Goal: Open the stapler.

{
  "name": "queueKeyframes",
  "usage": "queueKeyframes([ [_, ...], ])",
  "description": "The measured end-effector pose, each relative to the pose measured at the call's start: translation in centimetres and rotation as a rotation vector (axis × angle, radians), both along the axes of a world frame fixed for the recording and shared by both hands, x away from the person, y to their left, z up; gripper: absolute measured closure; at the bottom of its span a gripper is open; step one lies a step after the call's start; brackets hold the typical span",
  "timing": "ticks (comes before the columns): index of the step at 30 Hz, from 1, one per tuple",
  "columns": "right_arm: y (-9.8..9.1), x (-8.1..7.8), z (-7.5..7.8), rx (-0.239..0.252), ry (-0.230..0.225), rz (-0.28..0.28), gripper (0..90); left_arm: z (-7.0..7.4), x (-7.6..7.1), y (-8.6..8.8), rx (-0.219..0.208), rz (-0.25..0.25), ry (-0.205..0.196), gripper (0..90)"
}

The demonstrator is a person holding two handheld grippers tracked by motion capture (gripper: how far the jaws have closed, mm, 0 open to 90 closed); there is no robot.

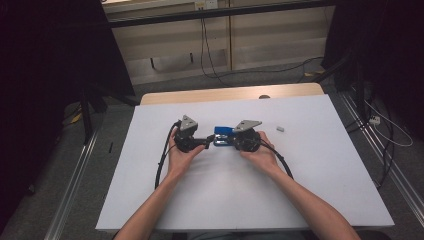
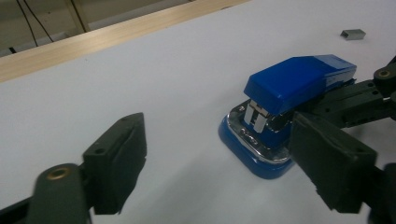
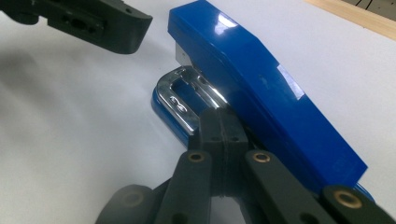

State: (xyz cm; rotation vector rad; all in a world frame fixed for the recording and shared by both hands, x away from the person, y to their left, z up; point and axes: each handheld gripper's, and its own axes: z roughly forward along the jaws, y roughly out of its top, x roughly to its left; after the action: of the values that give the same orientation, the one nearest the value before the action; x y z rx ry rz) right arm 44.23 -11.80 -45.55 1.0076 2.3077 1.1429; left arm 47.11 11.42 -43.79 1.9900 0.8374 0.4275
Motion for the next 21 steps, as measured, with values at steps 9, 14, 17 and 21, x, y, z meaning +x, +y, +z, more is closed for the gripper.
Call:
queueKeyframes([
  [9, 0.03, 0.02, -0.01, 0.008, 0.014, -0.008, 90.0, -0.08, -0.15, -0.57, 0.02, -0.035, -0.004, 46.3],
  [14, 0.05, 0.06, 0.05, 0.004, 0.017, -0.007, 90.0, -0.06, -0.23, -0.67, 0.026, -0.061, -0.002, 57.6],
  [17, 0.07, 0.04, 0.04, 0.003, 0.016, -0.008, 90.0, -0.07, -0.37, -0.77, 0.032, -0.078, -0.001, 66.0],
  [21, 0.06, 0.03, 0.02, 0.005, 0.015, -0.009, 90.0, -0.32, -0.55, -0.79, 0.046, -0.09, 0.022, 71.2],
])
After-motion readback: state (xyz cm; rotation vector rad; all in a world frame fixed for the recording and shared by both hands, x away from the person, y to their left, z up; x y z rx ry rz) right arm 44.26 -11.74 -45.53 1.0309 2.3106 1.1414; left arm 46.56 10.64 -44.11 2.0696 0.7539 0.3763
